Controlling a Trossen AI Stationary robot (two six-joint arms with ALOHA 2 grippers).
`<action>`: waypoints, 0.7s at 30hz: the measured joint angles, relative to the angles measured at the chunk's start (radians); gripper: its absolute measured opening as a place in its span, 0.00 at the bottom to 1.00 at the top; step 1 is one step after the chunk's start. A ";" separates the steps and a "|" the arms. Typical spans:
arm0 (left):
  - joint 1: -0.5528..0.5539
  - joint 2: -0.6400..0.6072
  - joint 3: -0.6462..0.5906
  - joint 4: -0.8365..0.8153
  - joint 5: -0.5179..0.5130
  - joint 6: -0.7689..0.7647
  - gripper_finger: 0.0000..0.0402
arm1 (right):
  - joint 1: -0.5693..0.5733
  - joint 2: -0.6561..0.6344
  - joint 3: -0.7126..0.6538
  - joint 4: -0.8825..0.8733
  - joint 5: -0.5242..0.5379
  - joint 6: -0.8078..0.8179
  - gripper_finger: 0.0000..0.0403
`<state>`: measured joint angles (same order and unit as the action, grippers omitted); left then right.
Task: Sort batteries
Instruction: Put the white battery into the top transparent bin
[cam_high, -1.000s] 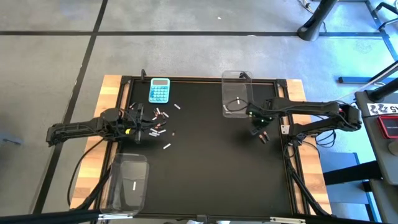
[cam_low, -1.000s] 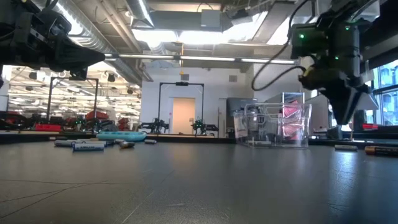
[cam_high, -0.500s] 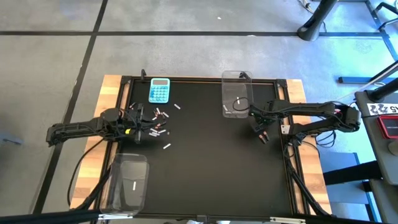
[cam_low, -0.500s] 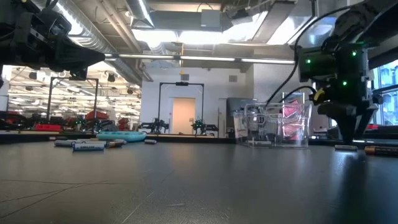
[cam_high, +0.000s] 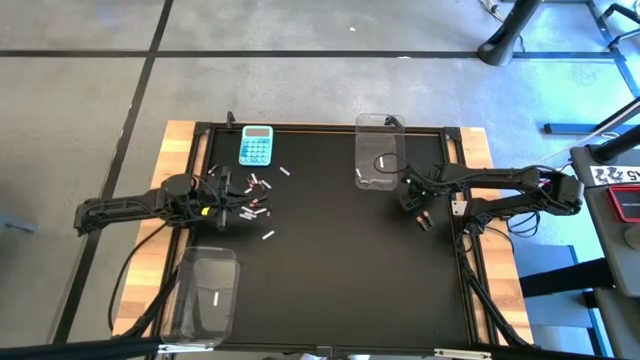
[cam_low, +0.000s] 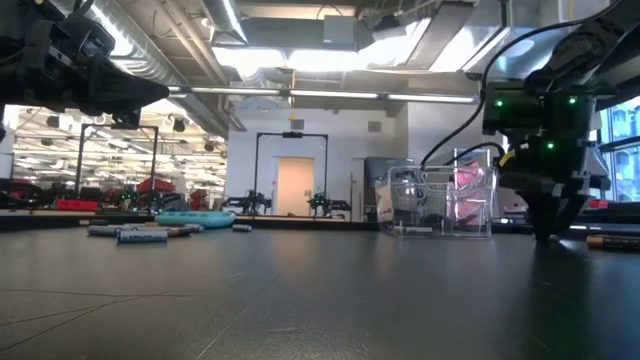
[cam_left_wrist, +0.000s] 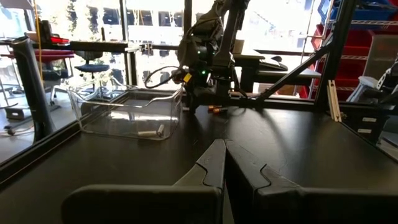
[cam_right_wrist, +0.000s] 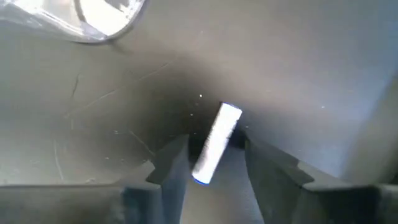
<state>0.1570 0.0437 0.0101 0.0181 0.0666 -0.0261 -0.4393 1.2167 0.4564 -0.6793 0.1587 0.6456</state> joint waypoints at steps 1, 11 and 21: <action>0.000 0.000 0.000 0.000 0.000 0.000 0.00 | 0.000 0.000 0.000 0.003 -0.007 0.000 0.34; 0.000 0.000 0.000 0.000 0.000 0.000 0.00 | 0.000 0.005 0.088 -0.153 -0.139 0.017 0.06; 0.000 0.000 0.000 0.000 0.000 0.000 0.00 | 0.002 0.005 0.512 -0.693 -0.148 0.065 0.03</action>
<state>0.1566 0.0437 0.0101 0.0185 0.0666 -0.0261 -0.4377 1.2213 0.9685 -1.3724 0.0111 0.7110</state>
